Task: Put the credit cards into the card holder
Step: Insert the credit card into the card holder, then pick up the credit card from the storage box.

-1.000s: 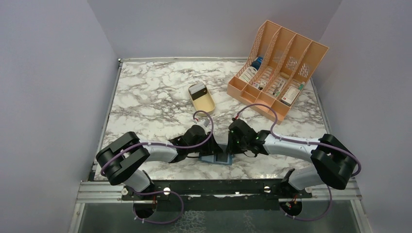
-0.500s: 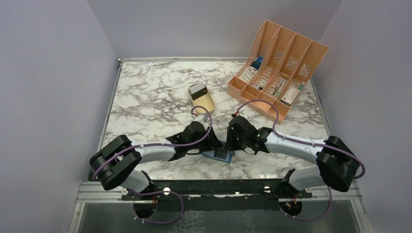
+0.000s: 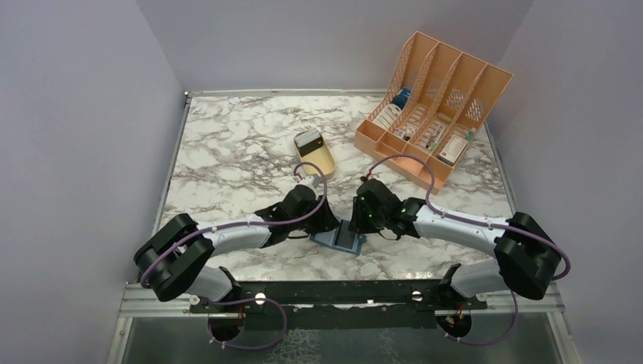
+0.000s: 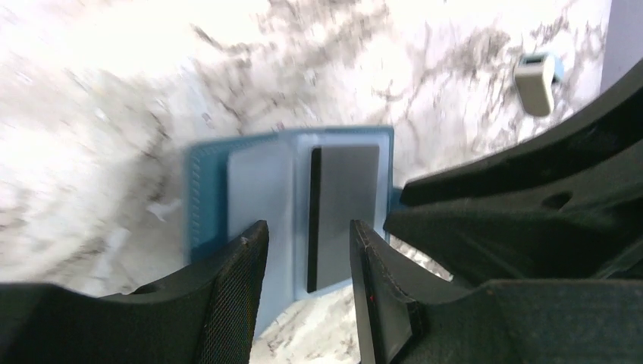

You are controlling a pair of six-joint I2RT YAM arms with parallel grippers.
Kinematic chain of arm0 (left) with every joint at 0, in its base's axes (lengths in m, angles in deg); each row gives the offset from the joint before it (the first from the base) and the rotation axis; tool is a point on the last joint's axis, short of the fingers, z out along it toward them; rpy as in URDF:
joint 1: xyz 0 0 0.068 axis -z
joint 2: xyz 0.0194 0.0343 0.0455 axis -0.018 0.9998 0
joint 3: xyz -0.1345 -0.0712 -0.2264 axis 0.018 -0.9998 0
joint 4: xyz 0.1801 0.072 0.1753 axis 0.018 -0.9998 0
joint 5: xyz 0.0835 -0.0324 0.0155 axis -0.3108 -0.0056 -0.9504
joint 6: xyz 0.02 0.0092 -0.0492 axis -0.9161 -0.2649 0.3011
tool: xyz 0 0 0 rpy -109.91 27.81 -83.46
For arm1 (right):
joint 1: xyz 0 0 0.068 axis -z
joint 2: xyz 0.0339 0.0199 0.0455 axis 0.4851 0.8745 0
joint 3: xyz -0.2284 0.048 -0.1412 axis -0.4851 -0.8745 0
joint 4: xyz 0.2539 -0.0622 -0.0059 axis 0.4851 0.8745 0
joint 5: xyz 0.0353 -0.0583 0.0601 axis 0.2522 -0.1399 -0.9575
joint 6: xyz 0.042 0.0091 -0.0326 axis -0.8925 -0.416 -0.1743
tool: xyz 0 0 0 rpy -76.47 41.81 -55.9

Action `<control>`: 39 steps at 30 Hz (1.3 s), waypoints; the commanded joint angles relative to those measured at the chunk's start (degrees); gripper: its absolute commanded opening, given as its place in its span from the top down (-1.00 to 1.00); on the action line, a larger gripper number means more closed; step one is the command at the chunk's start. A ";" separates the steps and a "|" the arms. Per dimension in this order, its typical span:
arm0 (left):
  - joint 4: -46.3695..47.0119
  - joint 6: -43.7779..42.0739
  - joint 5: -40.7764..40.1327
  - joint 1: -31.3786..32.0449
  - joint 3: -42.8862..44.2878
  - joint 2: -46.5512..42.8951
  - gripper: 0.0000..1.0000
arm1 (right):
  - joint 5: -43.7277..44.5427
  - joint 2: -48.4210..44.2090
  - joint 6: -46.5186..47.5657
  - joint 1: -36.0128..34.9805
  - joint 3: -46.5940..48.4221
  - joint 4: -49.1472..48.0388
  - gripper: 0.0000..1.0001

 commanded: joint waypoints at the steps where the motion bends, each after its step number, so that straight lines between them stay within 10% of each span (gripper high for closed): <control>1: -5.33 -5.95 -1.56 -5.08 4.09 -3.89 0.09 | -4.30 0.52 0.37 0.10 -0.88 -3.82 0.41; 16: -13.83 -27.28 0.92 -27.84 25.72 2.44 0.05 | -10.84 7.05 -0.79 -0.80 4.03 -9.19 0.21; 29: -28.70 -55.15 6.42 -28.28 62.10 27.47 -0.01 | -10.02 11.55 -0.84 -2.01 9.74 -6.27 0.17; 39: -30.48 -63.90 4.64 -26.76 66.62 34.74 0.03 | -6.42 10.69 -1.75 -2.10 10.93 -2.50 0.17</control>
